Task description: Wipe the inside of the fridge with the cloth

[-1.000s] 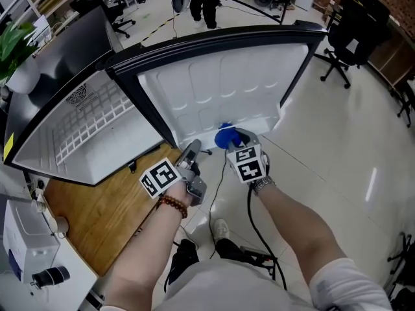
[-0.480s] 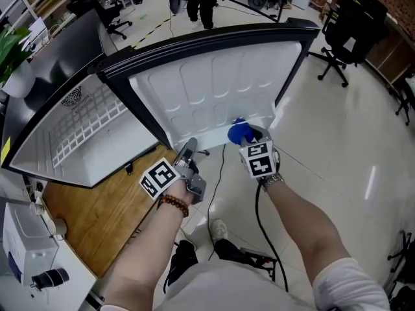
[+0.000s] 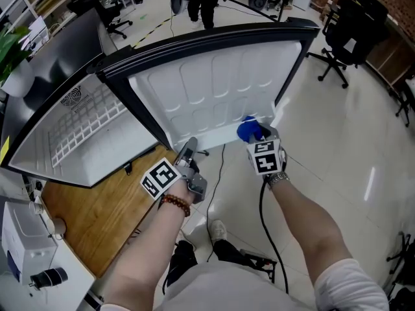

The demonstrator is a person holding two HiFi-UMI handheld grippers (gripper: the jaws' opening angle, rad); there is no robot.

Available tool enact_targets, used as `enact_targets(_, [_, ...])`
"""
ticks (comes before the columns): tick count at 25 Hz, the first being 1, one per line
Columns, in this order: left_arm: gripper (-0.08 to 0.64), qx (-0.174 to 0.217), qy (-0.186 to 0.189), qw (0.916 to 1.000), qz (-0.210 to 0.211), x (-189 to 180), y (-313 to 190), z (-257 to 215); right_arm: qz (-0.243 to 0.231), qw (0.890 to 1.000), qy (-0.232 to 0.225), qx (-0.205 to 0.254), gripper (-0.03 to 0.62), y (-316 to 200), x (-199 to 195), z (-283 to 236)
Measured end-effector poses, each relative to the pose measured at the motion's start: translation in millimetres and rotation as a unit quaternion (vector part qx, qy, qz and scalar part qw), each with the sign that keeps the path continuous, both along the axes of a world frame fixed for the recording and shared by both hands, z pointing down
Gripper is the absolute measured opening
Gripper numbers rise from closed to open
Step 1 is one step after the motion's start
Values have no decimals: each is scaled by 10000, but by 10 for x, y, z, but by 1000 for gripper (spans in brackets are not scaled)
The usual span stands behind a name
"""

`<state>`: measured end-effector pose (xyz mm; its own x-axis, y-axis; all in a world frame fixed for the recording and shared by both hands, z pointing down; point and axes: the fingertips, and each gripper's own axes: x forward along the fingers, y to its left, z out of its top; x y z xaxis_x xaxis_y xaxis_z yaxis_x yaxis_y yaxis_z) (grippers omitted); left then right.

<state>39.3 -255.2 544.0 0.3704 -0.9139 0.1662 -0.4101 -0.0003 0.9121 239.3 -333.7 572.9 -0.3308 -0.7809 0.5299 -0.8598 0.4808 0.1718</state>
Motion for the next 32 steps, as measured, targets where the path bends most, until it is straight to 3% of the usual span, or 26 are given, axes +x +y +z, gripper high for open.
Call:
enact_targets(20, [147, -58, 294, 9986, -437, -56, -64, 78, 324, 9994, 98, 27, 71, 2, 225, -13])
enact_targets(32, [135, -122, 475, 9970, -607, -102, -94, 187, 221, 9997, -52, 64, 71, 205, 266, -123])
